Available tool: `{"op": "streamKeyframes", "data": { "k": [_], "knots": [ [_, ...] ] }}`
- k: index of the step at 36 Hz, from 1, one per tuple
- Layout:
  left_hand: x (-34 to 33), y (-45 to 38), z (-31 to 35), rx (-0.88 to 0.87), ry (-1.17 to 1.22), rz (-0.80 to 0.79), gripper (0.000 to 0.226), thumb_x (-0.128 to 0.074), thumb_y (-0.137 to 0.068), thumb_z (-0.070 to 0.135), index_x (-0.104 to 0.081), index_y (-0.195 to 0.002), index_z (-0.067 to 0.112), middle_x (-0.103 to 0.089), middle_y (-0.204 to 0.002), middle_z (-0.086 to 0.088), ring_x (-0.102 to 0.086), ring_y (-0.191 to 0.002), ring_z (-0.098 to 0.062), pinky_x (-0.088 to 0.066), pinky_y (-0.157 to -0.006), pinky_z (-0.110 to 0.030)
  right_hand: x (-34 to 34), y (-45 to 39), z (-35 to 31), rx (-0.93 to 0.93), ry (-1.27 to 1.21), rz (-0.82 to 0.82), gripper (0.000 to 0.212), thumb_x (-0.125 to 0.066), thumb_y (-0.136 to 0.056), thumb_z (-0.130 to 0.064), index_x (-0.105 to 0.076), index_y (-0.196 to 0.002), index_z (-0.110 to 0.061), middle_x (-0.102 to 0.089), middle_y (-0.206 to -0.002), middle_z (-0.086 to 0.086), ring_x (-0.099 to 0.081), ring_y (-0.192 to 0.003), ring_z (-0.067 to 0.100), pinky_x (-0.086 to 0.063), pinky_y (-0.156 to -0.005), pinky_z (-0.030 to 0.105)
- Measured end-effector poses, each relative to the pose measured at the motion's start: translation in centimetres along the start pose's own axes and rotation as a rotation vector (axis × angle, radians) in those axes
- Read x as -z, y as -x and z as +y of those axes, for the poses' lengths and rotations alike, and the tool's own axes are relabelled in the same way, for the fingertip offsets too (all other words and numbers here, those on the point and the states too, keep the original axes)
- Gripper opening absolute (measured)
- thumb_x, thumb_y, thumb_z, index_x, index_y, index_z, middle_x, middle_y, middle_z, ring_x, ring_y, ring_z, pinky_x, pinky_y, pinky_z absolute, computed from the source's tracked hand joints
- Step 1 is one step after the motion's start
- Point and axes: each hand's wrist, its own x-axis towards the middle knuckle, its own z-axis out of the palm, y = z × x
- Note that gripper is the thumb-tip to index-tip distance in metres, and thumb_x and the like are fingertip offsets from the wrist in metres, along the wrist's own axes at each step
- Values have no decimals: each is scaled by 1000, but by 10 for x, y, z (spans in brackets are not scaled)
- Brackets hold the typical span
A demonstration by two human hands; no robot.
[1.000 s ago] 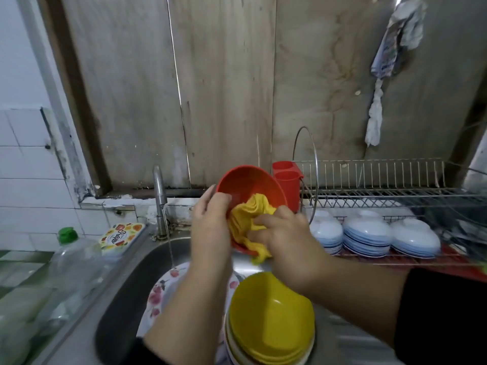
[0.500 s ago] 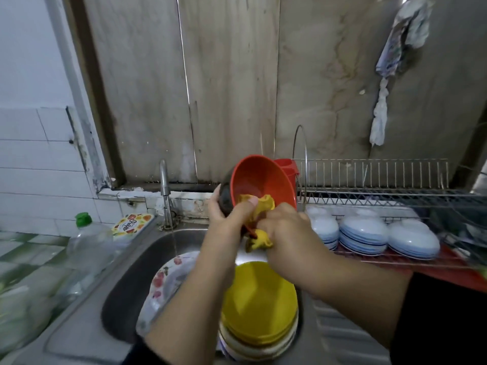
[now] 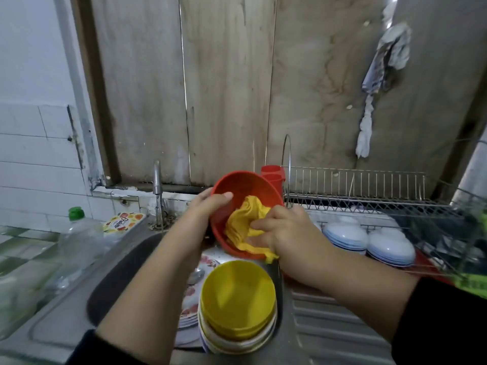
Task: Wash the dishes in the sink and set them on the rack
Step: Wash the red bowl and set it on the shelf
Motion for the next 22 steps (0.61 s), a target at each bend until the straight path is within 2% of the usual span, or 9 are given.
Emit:
{"op": "streamKeyframes", "data": {
  "k": [2, 4, 7, 9, 11, 13, 16, 19, 22],
  "knots": [
    [3, -5, 1, 38, -7, 78, 14, -56, -87, 24, -63, -89, 13, -70, -72, -6, -63, -68, -24, -47, -64, -30, -1, -2, -1, 15, 155, 5, 25, -67, -52, -27, -74, -75, -34, -67, -81, -13, -59, -76, 18, -20, -64, 30],
    [-8, -11, -9, -17, 70, 208, 18, -59, -82, 24, -64, -93, 10, -68, -81, -9, -62, -80, -31, -46, -71, -34, -4, -6, -16, -55, 83, -10, 29, -69, -53, -20, -73, -80, -29, -67, -84, -10, -59, -84, 21, -23, -65, 32],
    [-27, -5, -32, -179, 172, 326, 47, -65, -84, 30, -49, -127, 20, -64, -111, -6, -61, -102, -23, -48, -92, -40, -5, -14, -40, -221, -204, 28, 19, -63, -71, -5, -60, -83, -19, -61, -100, -2, -45, -108, 25, -25, -71, 34],
    [-23, -1, -40, -179, 179, 243, 77, -71, -70, 58, -41, -134, 30, -60, -124, -2, -59, -112, -19, -45, -100, -44, -7, -18, -43, -253, -235, 47, 20, -60, -77, -9, -49, -77, -26, -57, -100, -7, -39, -109, 19, -27, -76, 33],
    [-7, -3, -39, -164, 210, 104, 96, -61, -58, 79, -40, -138, 29, -59, -129, -1, -58, -116, -18, -44, -102, -42, -8, -22, -38, -305, -334, 37, 25, -65, -79, -11, -46, -70, -26, -54, -85, -10, -45, -99, 17, -27, -72, 29],
    [9, -6, -34, -113, 311, 53, 85, -44, -70, 78, -44, -138, 26, -61, -127, 0, -56, -118, -16, -40, -106, -41, -3, -27, -35, -449, -656, 24, 22, -73, -76, -9, -55, -72, -20, -55, -72, -7, -54, -78, 14, -34, -66, 25],
    [29, -17, -36, 44, 390, 166, 61, -25, -95, 60, -51, -132, 19, -62, -123, -3, -49, -125, -19, -31, -110, -38, 7, -36, -42, -656, -1463, 111, 24, -72, -75, 3, -59, -79, -16, -62, -64, -5, -60, -59, 7, -49, -57, 23],
    [43, -21, -41, 255, 484, 207, 49, -29, -102, 44, -57, -124, 9, -64, -120, -11, -58, -115, -28, -47, -93, -40, 1, -46, -53, -790, -2030, 206, 13, -68, -69, -9, -56, -71, -15, -57, -55, 0, -56, -46, 10, -46, -45, 20],
    [51, -19, -42, 356, 669, 102, 36, -39, -100, 27, -63, -109, 2, -72, -85, -21, -71, -67, -31, -57, -50, -34, -10, -53, -66, -811, -2302, 239, 16, -76, -62, -22, -64, -66, -12, -64, -70, 14, -58, -59, 26, -52, -55, 28]
  ]
}}
